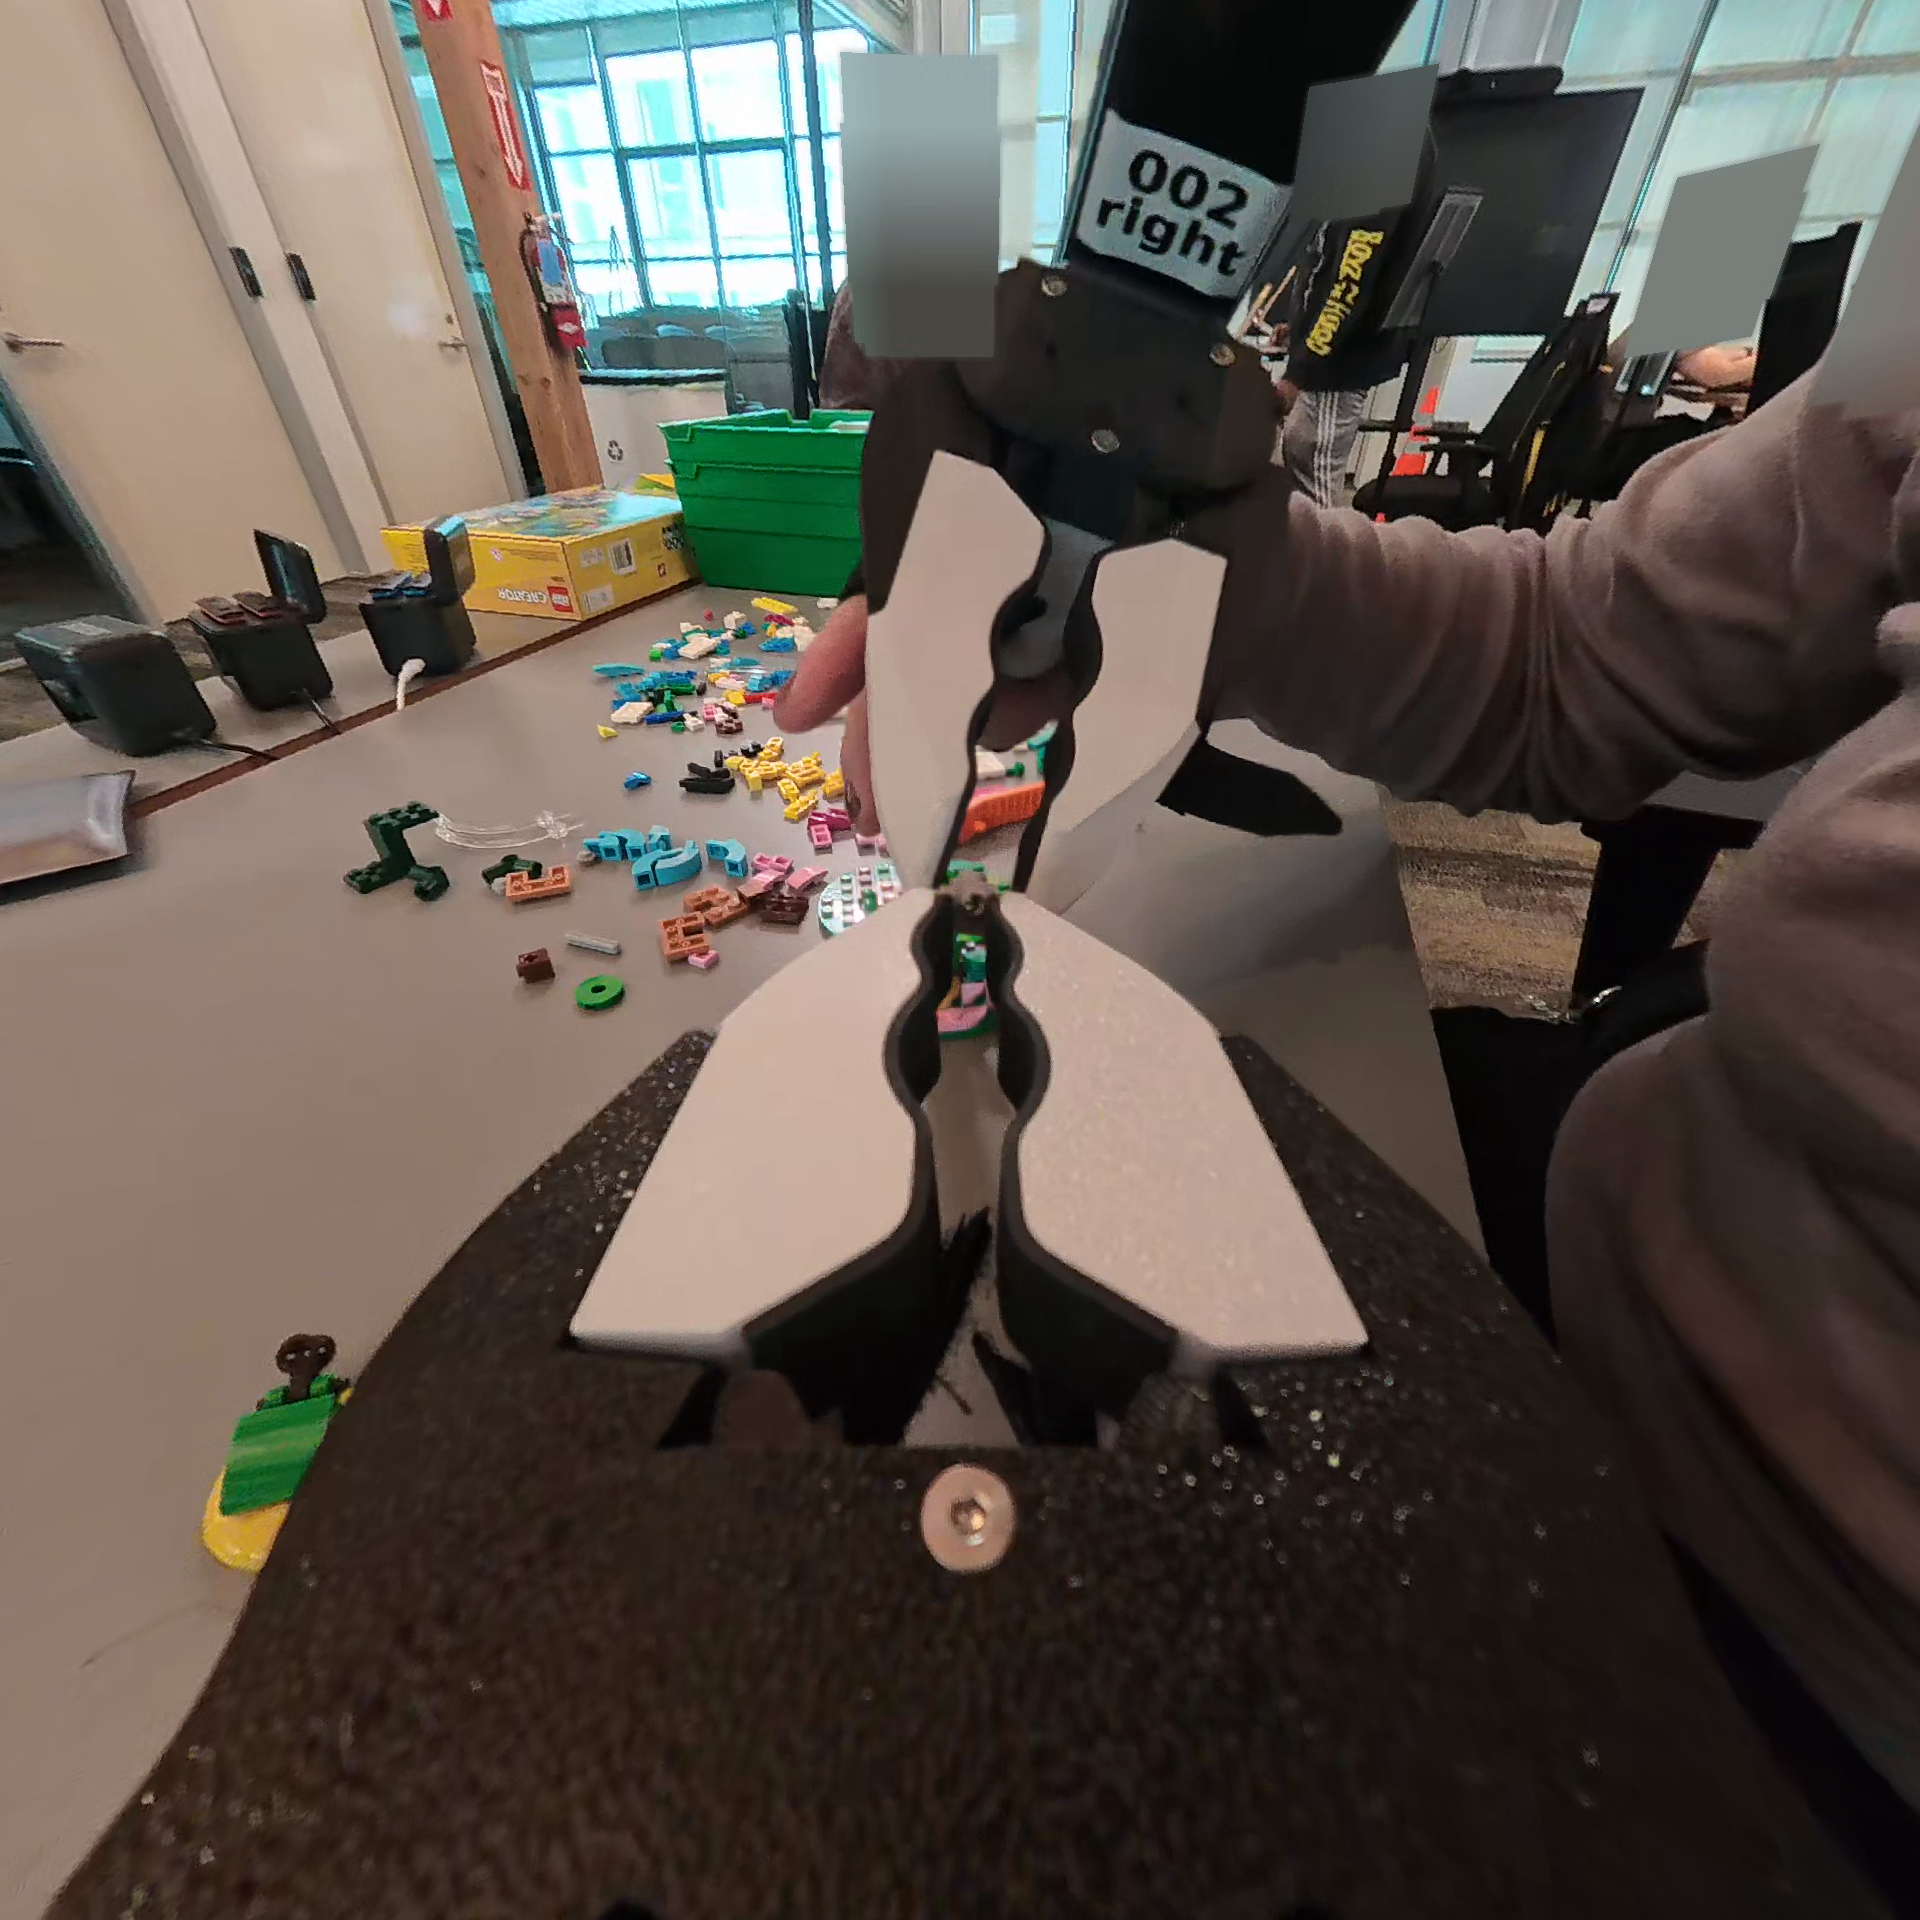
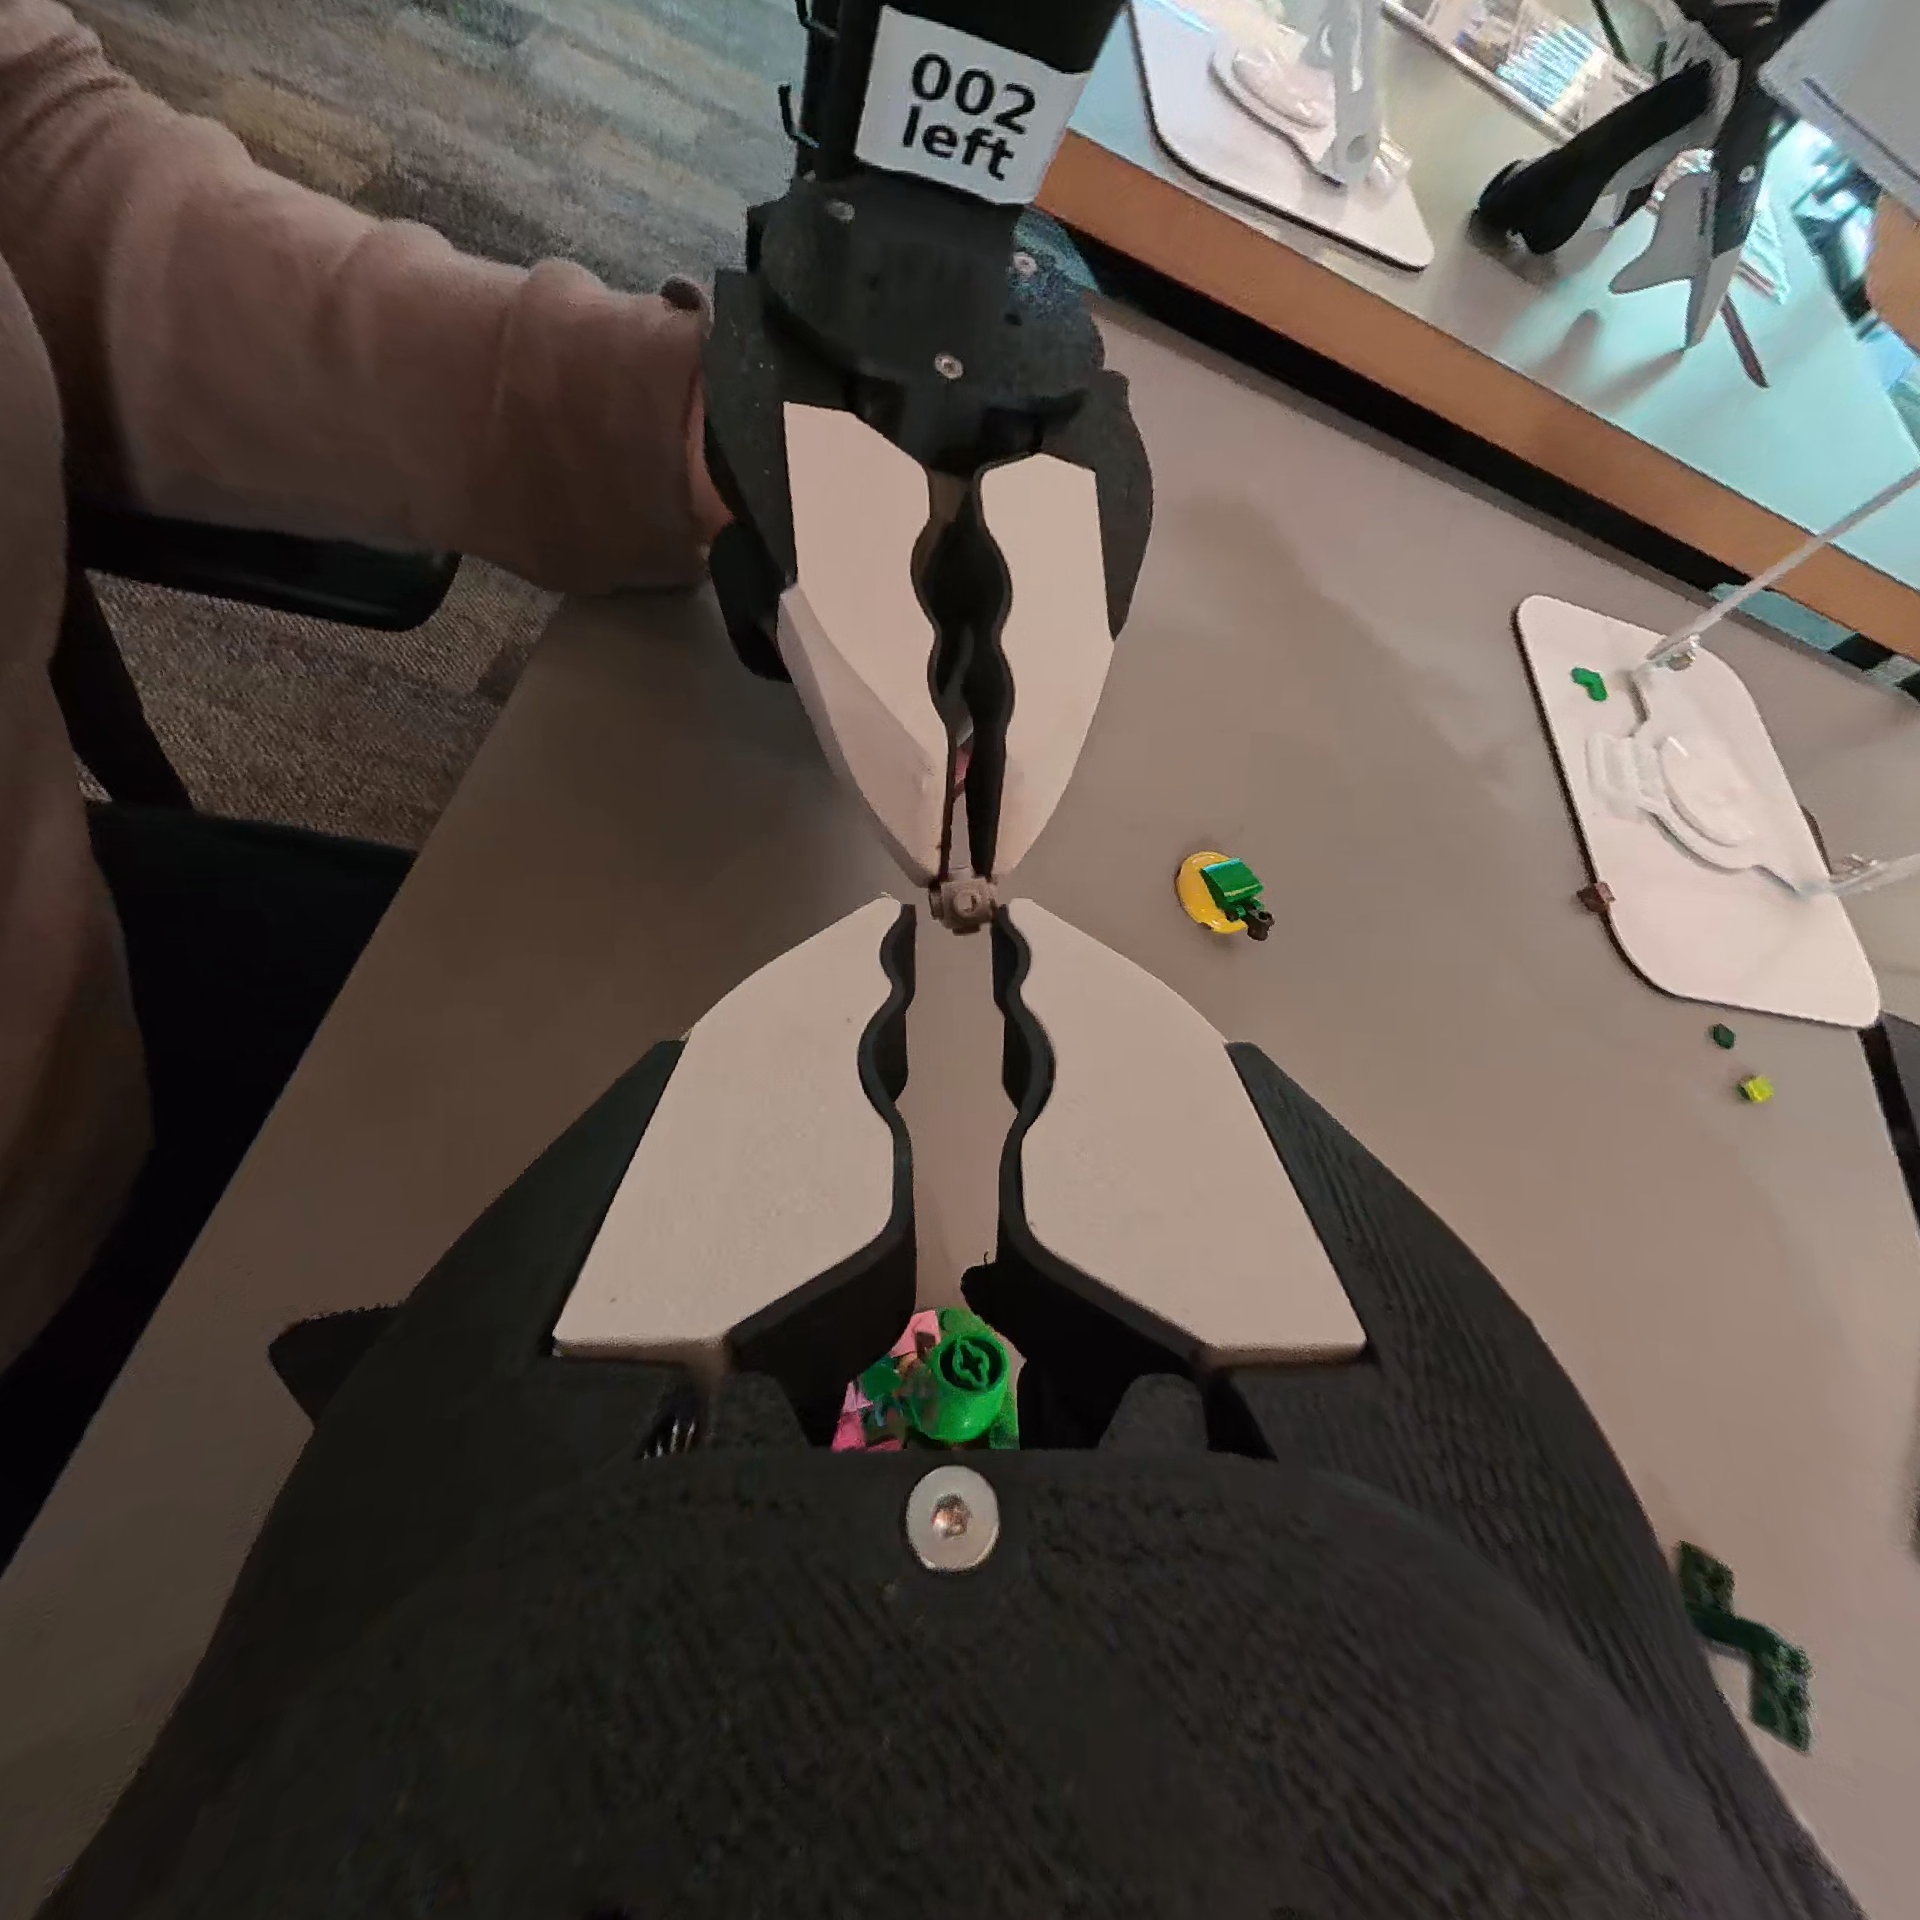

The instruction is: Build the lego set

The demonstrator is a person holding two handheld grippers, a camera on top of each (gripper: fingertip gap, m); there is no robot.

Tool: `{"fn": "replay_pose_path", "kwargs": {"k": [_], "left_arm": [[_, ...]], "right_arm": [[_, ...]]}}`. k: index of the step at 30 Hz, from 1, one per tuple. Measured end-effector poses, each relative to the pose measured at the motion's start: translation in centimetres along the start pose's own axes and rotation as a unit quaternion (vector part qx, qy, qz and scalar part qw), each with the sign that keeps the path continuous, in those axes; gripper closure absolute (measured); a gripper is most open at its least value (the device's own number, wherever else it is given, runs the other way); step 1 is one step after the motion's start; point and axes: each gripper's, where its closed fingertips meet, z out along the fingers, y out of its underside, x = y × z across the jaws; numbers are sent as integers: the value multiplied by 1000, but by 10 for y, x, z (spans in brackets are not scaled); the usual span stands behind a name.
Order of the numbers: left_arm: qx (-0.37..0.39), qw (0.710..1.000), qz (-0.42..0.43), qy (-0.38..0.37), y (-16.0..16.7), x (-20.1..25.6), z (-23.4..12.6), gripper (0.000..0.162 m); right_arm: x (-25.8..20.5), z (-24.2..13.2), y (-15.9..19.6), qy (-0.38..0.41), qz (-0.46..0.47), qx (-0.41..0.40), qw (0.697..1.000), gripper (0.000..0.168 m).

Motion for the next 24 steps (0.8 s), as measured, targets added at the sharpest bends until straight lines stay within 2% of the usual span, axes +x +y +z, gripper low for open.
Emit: {"fn": "replay_pose_path", "kwargs": {"k": [7, 10, 12, 15, 19, 22, 24], "left_arm": [[-12, 1000, 9, -1, 3, 1, 1, 157], [-1, 998, 47, -46, -2, -7, 0, 156], [-13, 991, 98, -94, -2, -15, 0, 148], [-26, 965, 189, -180, -5, -29, -3, 141], [-48, 925, 283, -249, -6, -37, -2, 136], [-43, 903, 320, -285, -12, -39, -2, 138], [-39, 895, 333, -293, -15, -38, -2, 146]], "right_arm": [[0, 2, 3, -10, -10, -9, 1000, 160], [8, 2, 2, 4, 39, 1, 999, 160], [19, 3, 3, 29, 88, 4, 996, 161], [37, 3, 7, 62, 181, 5, 982, 161], [45, 1, -4, 36, 314, 53, 947, 161], [43, 2, -6, 17, 341, 53, 938, 161], [40, 4, -4, 14, 342, 45, 939, 161]]}}
